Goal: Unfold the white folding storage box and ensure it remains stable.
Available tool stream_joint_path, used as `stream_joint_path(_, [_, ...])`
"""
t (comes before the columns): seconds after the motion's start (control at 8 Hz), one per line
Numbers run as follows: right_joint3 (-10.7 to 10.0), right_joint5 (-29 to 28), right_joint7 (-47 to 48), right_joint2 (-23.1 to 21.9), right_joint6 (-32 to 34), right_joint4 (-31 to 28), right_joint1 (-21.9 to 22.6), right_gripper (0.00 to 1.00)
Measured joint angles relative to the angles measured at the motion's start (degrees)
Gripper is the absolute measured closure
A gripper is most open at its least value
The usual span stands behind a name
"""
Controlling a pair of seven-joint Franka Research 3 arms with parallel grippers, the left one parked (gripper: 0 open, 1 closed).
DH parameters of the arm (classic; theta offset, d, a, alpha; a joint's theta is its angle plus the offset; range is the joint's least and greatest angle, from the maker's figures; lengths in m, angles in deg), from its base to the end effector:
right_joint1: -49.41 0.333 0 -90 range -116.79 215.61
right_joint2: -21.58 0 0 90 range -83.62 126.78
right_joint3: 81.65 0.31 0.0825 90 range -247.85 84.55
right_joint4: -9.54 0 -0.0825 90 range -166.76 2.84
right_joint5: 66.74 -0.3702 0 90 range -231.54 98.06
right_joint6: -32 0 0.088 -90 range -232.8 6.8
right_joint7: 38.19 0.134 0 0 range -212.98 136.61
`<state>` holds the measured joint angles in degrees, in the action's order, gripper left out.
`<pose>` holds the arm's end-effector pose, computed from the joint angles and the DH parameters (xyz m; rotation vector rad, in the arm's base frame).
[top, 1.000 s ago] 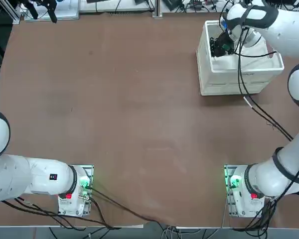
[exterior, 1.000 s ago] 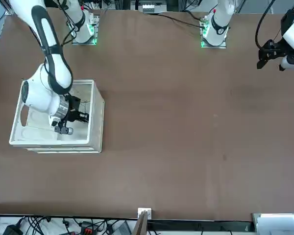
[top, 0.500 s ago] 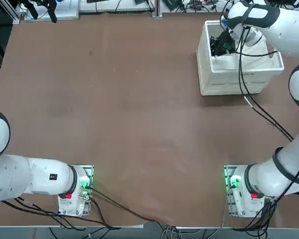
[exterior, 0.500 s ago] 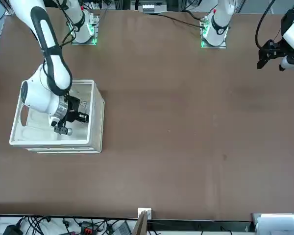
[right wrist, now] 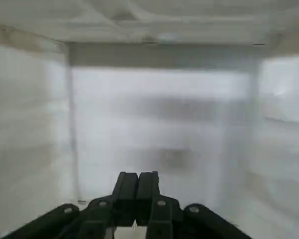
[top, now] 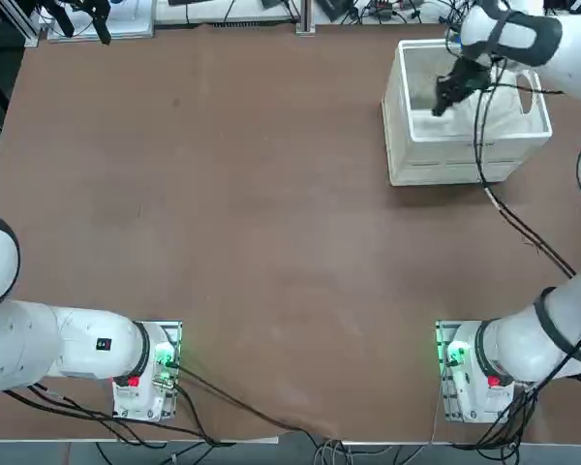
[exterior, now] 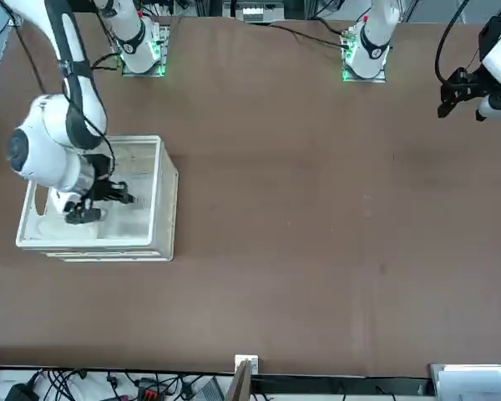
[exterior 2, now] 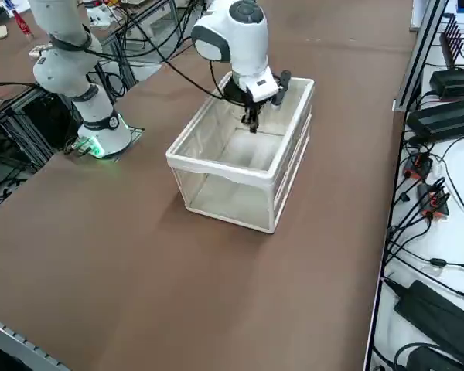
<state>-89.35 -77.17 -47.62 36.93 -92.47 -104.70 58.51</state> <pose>0.5754 0.0265 0.2982 -3.0213 -0.1249 0.1168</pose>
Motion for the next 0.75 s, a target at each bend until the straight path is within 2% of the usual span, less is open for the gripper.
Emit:
stream_joint_path(0.38, [-3.6,14.1,3.3,0.0,0.1,-0.4,-0.2,0.99])
stream_joint_path(0.75, [-4.6,21.4,8.5,0.4,0.0,-2.0,-0.3,0.99])
